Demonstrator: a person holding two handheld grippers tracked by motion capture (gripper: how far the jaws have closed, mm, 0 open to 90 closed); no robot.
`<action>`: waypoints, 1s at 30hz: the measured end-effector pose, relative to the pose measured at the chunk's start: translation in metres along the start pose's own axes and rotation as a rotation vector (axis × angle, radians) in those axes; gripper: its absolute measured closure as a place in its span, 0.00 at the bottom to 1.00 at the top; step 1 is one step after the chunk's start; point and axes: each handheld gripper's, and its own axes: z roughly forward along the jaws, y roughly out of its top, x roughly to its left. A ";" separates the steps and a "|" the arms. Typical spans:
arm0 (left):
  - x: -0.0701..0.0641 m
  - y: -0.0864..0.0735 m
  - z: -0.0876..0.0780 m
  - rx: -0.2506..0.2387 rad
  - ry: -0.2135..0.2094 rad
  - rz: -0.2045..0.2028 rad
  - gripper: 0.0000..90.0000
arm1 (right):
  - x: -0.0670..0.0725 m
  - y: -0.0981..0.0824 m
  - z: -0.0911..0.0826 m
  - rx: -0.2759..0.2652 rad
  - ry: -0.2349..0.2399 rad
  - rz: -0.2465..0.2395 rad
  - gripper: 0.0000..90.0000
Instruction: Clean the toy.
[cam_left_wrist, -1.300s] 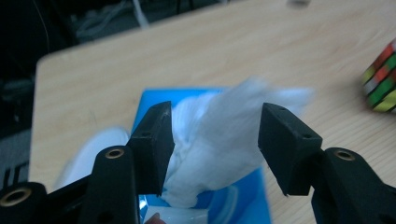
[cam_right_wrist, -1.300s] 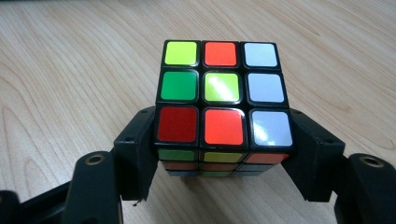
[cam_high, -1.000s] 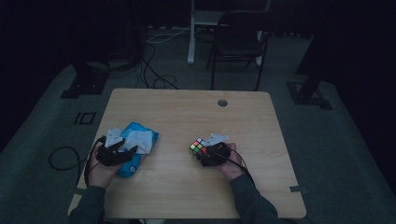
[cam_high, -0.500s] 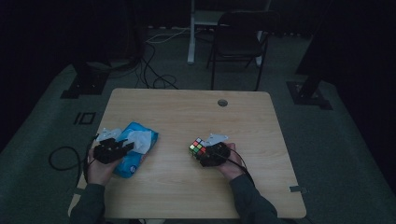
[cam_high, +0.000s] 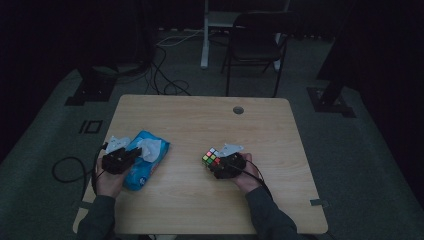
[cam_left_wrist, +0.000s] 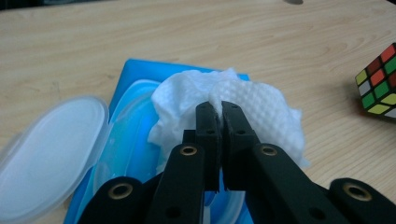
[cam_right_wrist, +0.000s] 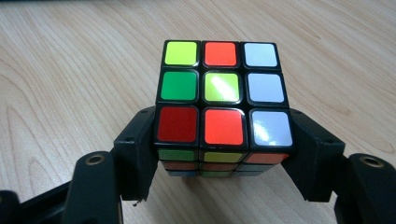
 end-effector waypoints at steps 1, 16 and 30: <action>-0.001 0.002 -0.002 -0.011 0.000 0.005 0.98 | 0.000 0.000 0.000 0.000 -0.001 -0.001 0.38; -0.025 0.049 -0.001 -0.095 -0.074 0.106 0.98 | 0.005 0.001 -0.003 -0.010 -0.006 -0.032 0.38; -0.044 0.060 0.028 -0.055 -0.135 0.162 0.98 | 0.015 0.003 -0.005 -0.016 -0.035 -0.121 0.38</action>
